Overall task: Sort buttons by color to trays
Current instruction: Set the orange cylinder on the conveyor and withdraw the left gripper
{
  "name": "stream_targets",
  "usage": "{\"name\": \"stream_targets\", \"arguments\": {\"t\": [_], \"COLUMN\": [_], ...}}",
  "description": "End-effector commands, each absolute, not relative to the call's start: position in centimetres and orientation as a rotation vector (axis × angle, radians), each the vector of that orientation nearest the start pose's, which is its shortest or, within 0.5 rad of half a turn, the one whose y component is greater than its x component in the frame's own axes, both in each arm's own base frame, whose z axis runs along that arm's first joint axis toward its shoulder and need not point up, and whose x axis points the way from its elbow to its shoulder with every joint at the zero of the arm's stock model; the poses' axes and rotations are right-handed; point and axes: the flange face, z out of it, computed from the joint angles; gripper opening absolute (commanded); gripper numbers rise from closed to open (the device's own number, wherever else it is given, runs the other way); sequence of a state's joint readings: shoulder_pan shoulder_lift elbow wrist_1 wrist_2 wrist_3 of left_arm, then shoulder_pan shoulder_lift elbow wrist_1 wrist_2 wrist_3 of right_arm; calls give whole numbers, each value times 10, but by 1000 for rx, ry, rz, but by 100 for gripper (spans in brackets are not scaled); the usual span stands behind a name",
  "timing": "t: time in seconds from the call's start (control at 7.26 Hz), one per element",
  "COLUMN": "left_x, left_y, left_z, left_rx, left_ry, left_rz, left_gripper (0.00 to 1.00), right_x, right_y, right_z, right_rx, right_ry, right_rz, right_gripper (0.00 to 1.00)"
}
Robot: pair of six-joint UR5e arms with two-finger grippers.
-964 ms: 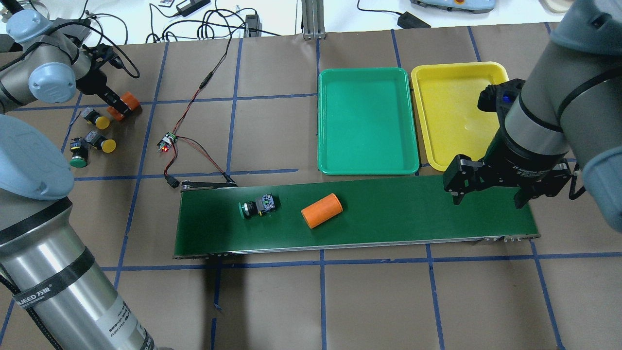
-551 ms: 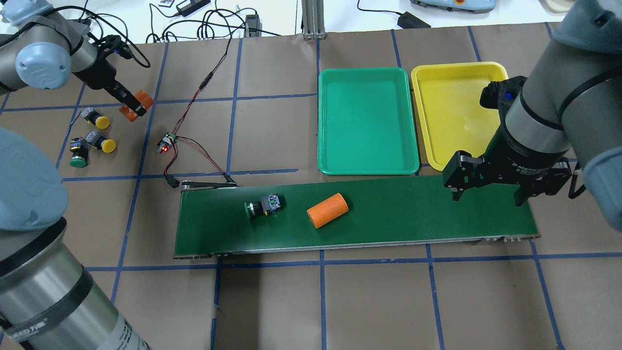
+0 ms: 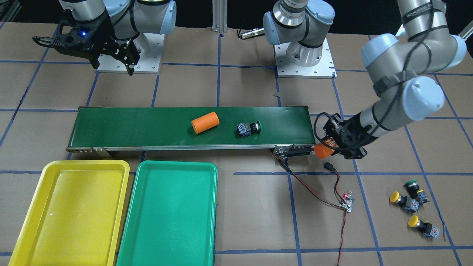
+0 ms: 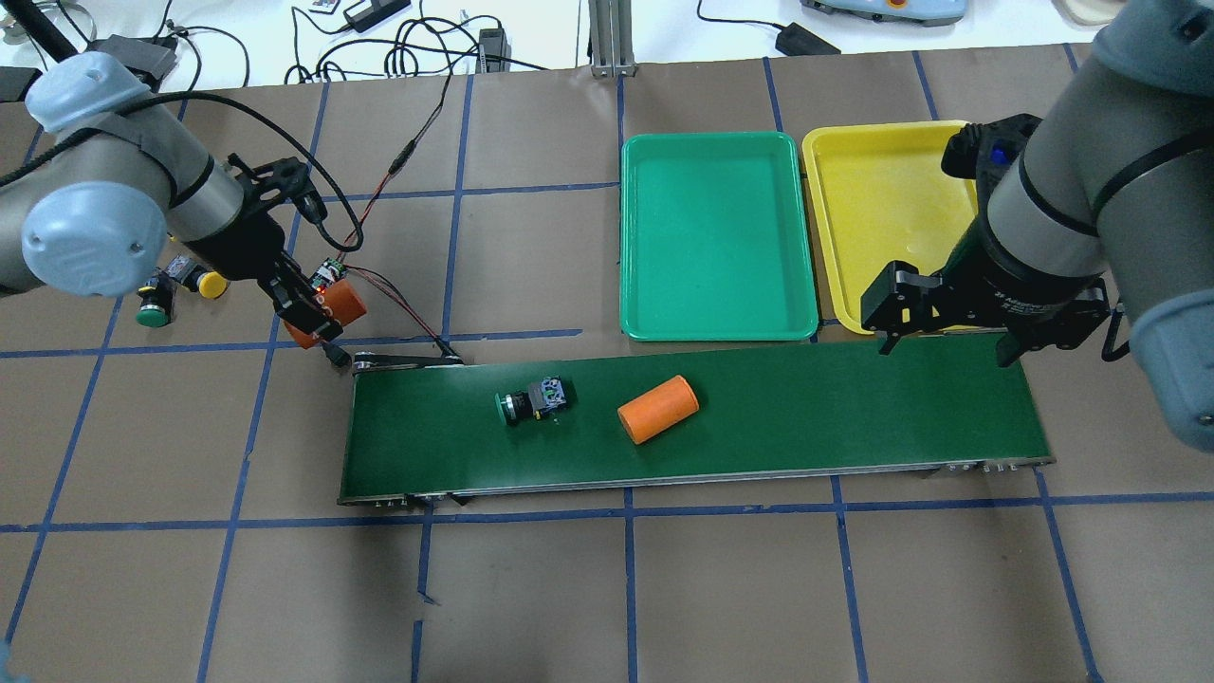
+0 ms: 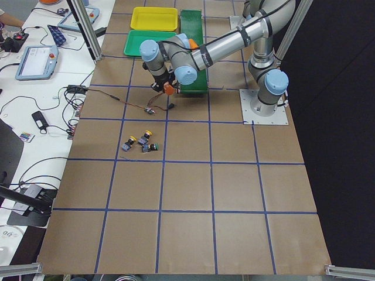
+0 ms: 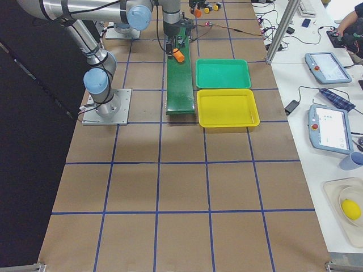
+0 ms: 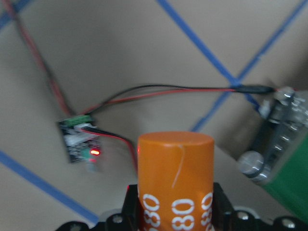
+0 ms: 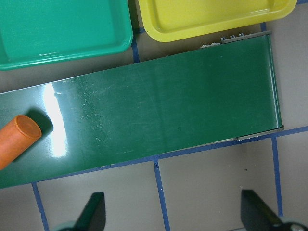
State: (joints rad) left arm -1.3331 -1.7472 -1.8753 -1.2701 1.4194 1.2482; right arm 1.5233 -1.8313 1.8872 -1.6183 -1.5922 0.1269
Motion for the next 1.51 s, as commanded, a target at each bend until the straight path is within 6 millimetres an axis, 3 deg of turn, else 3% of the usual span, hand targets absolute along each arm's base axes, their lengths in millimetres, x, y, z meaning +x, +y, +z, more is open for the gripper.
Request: {"name": "stream_targets", "arguments": {"t": [0.0, 0.14, 0.28, 0.41, 0.55, 0.83, 0.96, 1.1, 1.24, 1.38], "left_x": [-98, -117, -132, -136, -137, -136, -126, -69, 5, 66], "left_y": [-455, -429, -417, -413, -407, -401, -415, -455, -494, -543], "left_z": [257, 236, 233, 242, 252, 268, 288, 305, 311, 322], "left_rx": [1717, 1681, 1610, 1607, 1600, 1587, 1548, 1382, 1269, 1279], "left_ry": [2805, 2800, 2831, 2817, 2817, 2834, 2833, 2889, 2950, 2910], "left_rz": [-66, -95, -111, -139, -151, -122, -164, -141, -102, -142], "left_gripper": [0, 0, 7, 45, 99, 100, 100, 100, 100, 100], "right_x": [113, 113, 113, 113, 116, 121, 120, 120, 120, 119], "right_y": [-388, -388, -389, -389, -392, -405, -409, -413, -418, -416], "right_z": [450, 450, 450, 457, 453, 455, 456, 451, 448, 442], "right_rx": [278, 273, 271, 259, 223, 117, 117, 118, 136, 149], "right_ry": [3151, 3147, 3149, 3146, 3122, 3079, 3087, 3082, 3081, 3085], "right_rz": [16, 14, 11, -8, 12, 32, 40, 58, 57, 78], "right_gripper": [100, 100, 100, 100, 100, 100, 100, 100, 100, 100]}}
